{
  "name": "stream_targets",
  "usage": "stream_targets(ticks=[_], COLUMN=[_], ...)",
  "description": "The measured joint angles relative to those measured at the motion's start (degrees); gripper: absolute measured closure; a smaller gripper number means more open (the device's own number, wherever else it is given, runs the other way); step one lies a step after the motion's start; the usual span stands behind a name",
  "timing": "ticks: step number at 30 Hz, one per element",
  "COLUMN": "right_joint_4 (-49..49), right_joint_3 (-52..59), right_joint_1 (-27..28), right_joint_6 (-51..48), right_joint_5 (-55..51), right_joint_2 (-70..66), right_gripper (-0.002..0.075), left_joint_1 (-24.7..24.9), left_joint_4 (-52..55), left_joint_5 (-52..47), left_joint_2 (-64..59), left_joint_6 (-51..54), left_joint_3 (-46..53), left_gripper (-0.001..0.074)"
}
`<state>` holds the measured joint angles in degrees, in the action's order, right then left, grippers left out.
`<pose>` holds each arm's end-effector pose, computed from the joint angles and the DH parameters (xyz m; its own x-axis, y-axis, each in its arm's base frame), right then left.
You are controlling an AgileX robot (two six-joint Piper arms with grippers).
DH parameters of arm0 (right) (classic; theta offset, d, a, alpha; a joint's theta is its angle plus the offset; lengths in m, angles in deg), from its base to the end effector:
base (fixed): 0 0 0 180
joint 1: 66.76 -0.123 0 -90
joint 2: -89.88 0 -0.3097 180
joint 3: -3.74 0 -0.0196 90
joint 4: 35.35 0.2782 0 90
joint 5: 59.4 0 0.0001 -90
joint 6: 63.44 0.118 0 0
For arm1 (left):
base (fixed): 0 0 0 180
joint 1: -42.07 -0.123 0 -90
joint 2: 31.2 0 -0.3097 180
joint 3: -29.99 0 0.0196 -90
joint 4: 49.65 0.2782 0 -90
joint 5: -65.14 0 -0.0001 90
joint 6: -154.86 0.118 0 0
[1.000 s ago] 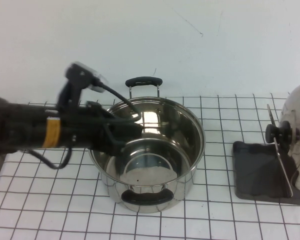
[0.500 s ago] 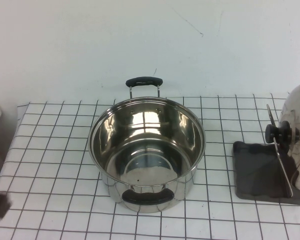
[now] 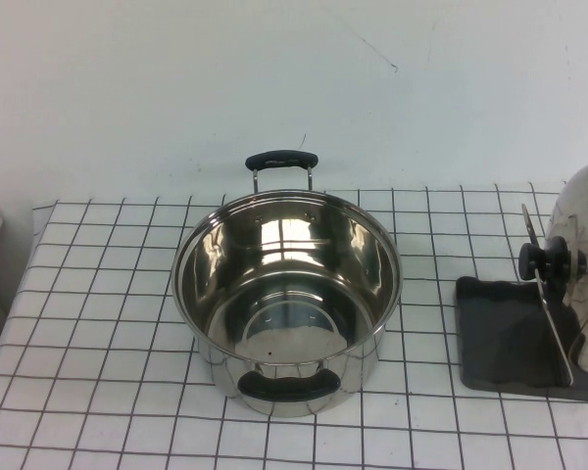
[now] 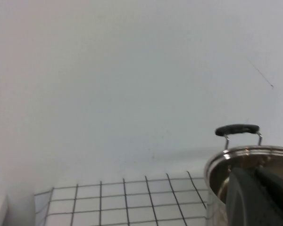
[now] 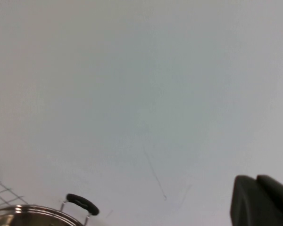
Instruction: Put pot lid on rack
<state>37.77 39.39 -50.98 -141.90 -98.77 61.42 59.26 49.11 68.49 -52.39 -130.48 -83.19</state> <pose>0.0782 0.0524 0.4299 0.2658 -0.2170 -0.9393 -0.3132 0.9021 -0.2970 0.0996 -0.0379 0.2672 -0.0155 -0.1147 -0.9933 0.3507 0.9297 -0.1128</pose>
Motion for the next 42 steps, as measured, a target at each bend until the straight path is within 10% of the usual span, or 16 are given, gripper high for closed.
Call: stream_targets(ticks=[36, 38, 42], right_joint_4=[0.4, -8.7, -53.1], right_joint_3=[25.2, 28.4, 34.4], right_joint_1=[-5.0, -5.0, -5.0], right_joint_6=[-12.6, -3.6, 46.3], right_joint_5=[33.3, 33.7, 29.9], right_joint_2=[13.9, 15.4, 19.3], right_gripper=[0.0728, 0.0728, 0.0728], left_joint_1=[0.0, 0.0, 0.0], left_joint_4=[2.0, 2.1, 2.2], left_joint_5=[27.4, 27.4, 27.4], left_joint_2=[0.1, 0.1, 0.1], left_joint_6=[0.0, 0.0, 0.0], left_joint_3=[2.8, 2.8, 2.8], left_gripper=[0.0737, 0.0737, 0.0737])
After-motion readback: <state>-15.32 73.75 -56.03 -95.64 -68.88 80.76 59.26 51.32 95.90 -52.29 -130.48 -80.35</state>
